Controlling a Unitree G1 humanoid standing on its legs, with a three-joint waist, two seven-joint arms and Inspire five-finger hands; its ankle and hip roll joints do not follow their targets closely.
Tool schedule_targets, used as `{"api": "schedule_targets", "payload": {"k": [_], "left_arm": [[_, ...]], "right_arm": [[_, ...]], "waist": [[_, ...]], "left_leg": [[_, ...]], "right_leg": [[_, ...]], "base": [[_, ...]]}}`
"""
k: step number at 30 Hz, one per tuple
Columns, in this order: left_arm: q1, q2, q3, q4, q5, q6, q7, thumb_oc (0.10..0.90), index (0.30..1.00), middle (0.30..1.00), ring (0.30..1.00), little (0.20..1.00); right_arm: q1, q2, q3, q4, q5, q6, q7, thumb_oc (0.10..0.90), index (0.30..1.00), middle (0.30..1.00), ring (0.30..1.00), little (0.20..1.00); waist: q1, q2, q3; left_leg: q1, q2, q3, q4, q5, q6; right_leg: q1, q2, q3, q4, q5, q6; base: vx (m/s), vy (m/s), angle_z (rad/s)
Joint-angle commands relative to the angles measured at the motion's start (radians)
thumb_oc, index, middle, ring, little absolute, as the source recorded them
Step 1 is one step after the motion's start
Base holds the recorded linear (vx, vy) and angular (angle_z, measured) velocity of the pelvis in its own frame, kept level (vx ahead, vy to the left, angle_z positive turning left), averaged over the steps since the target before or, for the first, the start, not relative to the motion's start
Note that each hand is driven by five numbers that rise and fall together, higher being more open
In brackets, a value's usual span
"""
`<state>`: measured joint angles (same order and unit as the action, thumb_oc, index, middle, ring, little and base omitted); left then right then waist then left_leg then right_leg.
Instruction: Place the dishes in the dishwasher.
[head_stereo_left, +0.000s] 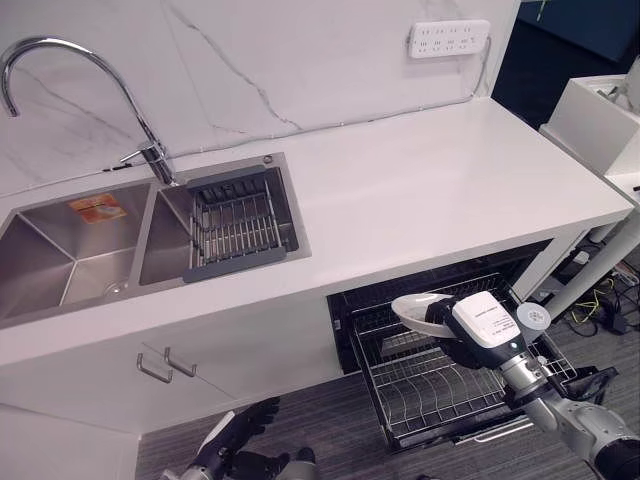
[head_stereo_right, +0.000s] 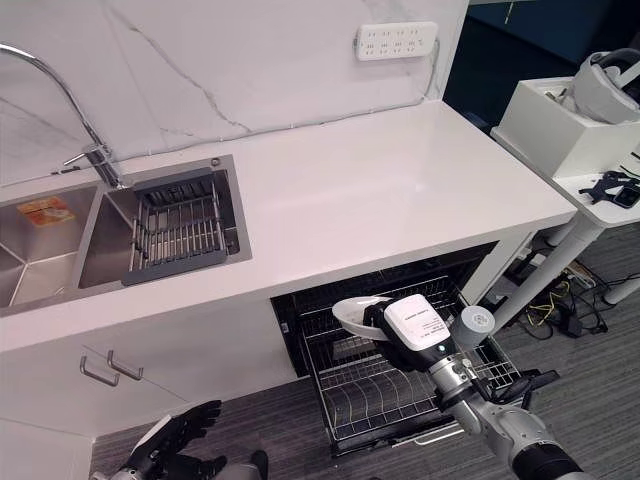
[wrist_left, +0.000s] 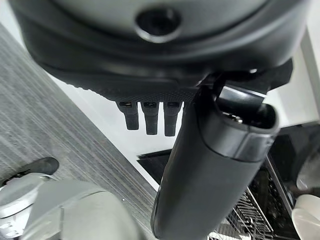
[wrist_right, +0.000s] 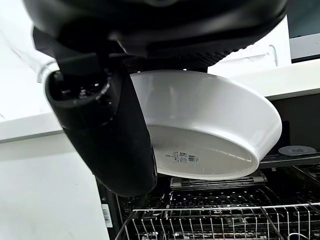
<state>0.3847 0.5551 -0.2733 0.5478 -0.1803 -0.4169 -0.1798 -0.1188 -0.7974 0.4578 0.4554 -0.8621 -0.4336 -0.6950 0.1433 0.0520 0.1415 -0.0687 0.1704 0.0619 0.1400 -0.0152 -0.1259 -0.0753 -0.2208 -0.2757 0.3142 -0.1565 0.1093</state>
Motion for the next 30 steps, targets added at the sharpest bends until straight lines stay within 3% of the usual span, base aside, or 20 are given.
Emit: {"api": "schedule_targets", "payload": {"k": [1,6,15,30], "left_arm": [[-0.046,-0.012,0.039,-0.067,-0.063,-0.083,0.011,0.800,0.900,0.900,0.900,0.900],[-0.046,-0.016,0.027,-0.068,-0.056,-0.079,0.031,0.800,0.900,0.900,0.900,0.900],[-0.079,-0.038,-0.010,-0.042,-0.092,-0.104,0.057,0.800,0.900,0.900,0.900,0.900],[-0.097,-0.067,-0.030,0.009,-0.139,-0.132,0.110,0.800,0.900,0.900,0.900,0.900]], "right_arm": [[-0.132,0.007,-0.029,0.003,0.015,0.021,-0.062,0.400,0.300,0.300,0.300,0.300],[-0.142,0.040,-0.019,0.106,0.009,0.024,-0.013,0.400,0.300,0.300,0.300,0.300],[-0.189,0.135,0.027,0.331,-0.036,0.043,-0.048,0.400,0.300,0.300,0.300,0.300],[-0.289,0.169,0.037,0.517,-0.057,0.104,-0.056,0.400,0.300,0.300,0.300,0.300]], "waist": [[0.007,-0.023,0.014],[0.024,-0.029,0.021],[0.048,-0.020,0.034],[0.080,0.023,0.062]], "left_leg": [[-0.016,0.019,0.068,0.160,-0.228,0.050],[-0.025,0.017,0.057,0.160,-0.221,0.051],[-0.032,0.011,0.040,0.160,-0.213,0.053],[-0.075,-0.005,0.017,0.160,-0.188,0.047]], "right_leg": [[0.072,-0.032,-0.118,-0.014,-0.106,0.058],[0.075,-0.037,-0.130,-0.014,-0.098,0.056],[0.078,-0.040,-0.138,-0.014,-0.093,0.052],[0.063,-0.059,-0.165,-0.014,-0.081,0.047]], "base": [[-0.02,-0.003,0.22],[-0.02,-0.013,0.17],[0.00,-0.009,0.03],[-0.03,0.006,0.09]]}}
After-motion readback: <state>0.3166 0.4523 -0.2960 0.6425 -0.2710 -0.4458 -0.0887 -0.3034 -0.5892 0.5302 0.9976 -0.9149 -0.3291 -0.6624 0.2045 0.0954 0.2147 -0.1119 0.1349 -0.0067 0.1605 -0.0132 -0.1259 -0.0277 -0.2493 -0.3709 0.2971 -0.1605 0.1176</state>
